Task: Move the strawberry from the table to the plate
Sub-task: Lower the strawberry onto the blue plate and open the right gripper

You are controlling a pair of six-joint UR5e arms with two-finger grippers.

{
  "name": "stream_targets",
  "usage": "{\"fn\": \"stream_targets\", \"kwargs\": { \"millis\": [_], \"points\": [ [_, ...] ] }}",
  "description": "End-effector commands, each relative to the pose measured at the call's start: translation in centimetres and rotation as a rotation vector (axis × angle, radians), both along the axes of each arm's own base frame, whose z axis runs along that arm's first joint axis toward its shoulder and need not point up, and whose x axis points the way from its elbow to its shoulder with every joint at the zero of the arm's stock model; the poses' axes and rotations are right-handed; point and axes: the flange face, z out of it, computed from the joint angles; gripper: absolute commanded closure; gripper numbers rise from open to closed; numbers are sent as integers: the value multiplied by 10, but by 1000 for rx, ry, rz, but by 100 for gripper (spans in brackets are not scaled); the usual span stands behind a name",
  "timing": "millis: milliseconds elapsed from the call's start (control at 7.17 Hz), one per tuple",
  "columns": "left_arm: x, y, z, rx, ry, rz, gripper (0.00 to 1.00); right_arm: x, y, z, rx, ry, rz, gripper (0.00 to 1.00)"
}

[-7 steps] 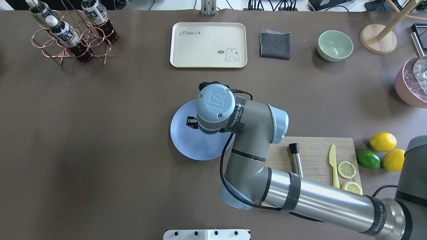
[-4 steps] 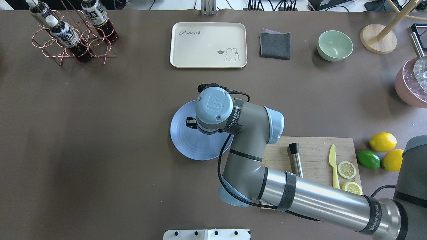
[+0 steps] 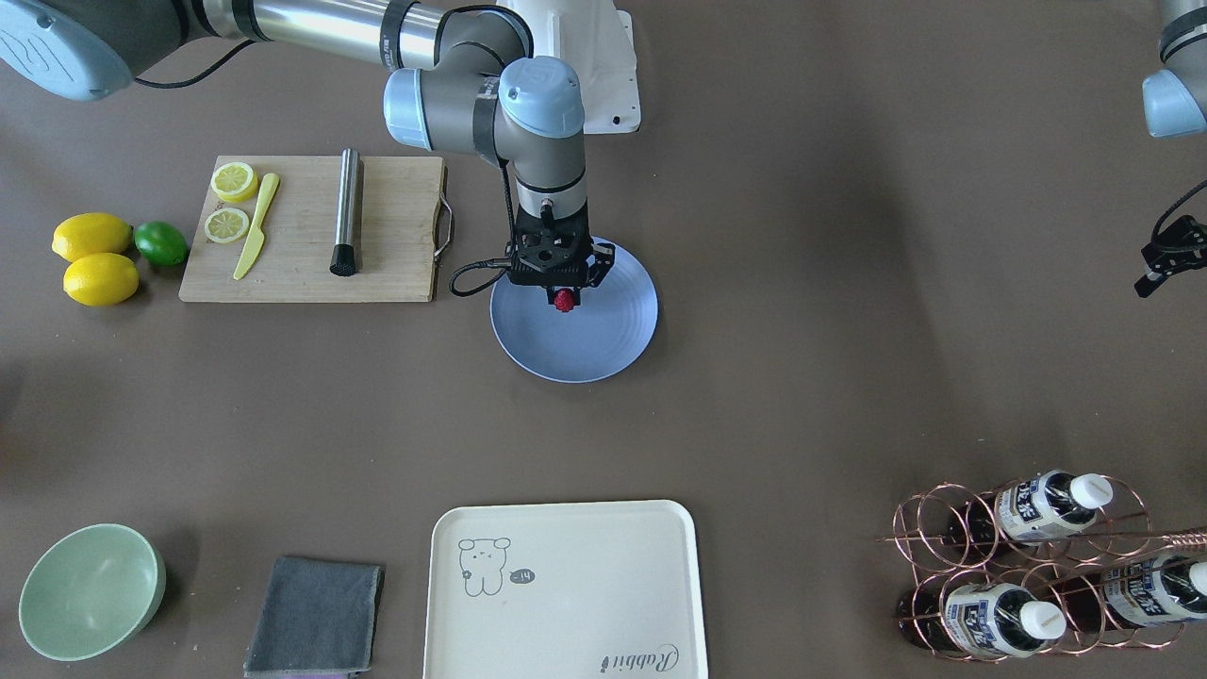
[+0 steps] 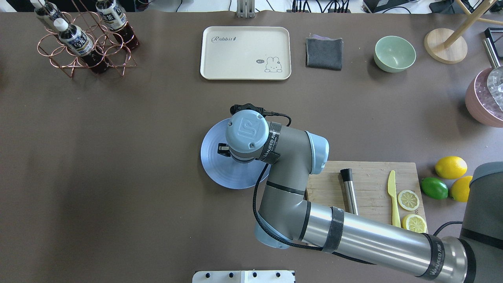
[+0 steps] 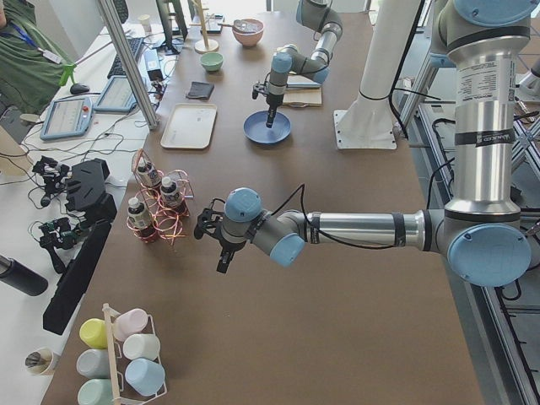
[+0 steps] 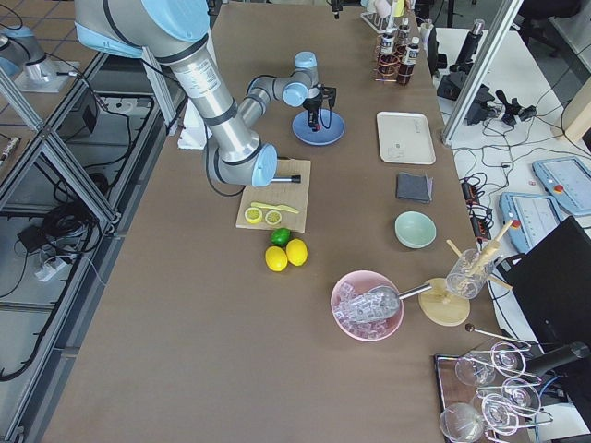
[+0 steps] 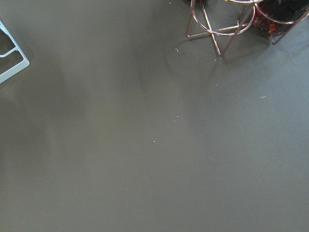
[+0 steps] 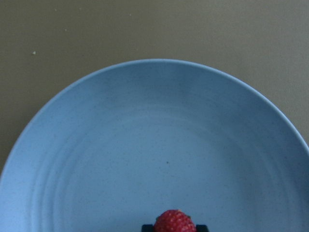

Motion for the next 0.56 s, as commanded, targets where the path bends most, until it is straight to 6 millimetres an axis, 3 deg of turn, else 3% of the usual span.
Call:
{"fn": "stream_targets", "kwargs": {
  "millis": [0, 140, 279, 419],
  "points": [
    [-4, 0, 0, -1, 1, -7, 2, -5, 5, 4, -4, 7, -8, 89],
    [-4, 0, 0, -1, 1, -7, 2, -7, 4, 6, -8, 12, -5, 29],
    [-4, 0, 0, -2, 1, -7, 2, -6, 3, 5, -10, 11, 2, 1],
    [-4, -1, 1, 22, -10, 14, 2, -6, 3, 4, -9, 8, 2, 0]
  ]
}}
